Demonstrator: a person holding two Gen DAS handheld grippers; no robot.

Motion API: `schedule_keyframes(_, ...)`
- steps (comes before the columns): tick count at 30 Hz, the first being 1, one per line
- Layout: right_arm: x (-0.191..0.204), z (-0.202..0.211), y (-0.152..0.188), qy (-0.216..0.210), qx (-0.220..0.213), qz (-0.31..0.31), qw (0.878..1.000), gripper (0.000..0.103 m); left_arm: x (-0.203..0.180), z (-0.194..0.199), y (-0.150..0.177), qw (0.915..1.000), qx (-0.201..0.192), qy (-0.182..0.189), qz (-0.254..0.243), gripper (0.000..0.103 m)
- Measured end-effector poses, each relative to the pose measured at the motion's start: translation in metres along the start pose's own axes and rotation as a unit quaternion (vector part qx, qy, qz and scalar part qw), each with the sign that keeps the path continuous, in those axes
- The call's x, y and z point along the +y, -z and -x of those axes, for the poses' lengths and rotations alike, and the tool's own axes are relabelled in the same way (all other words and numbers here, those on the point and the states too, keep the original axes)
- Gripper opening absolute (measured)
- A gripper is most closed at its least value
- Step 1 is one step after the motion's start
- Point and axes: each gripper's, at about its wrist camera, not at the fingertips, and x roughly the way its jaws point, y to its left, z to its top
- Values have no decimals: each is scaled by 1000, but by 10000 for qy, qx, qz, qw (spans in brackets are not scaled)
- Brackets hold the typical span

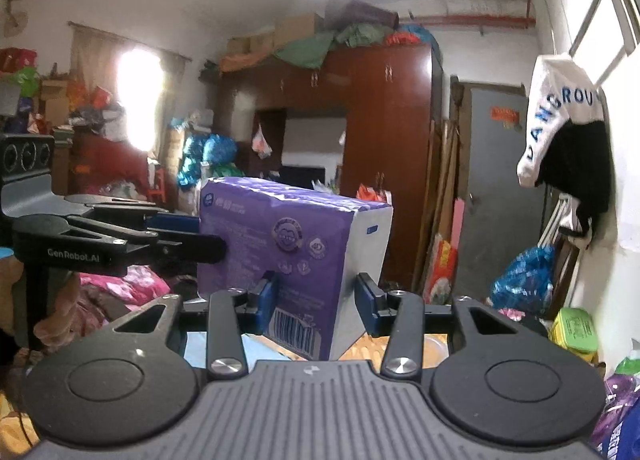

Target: Organize objects

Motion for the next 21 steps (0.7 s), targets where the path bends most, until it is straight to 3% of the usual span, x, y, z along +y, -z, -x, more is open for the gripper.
schedule_keyframes(9, -7, -43, 27, 150, 658, -219, 9975, 46, 21, -55, 26, 9962, 791, -304, 193, 43)
schedule_keyframes(21, -6, -53, 23, 149, 941, -183, 9953, 46, 35, -67, 35, 9922, 1130, -403, 326, 43)
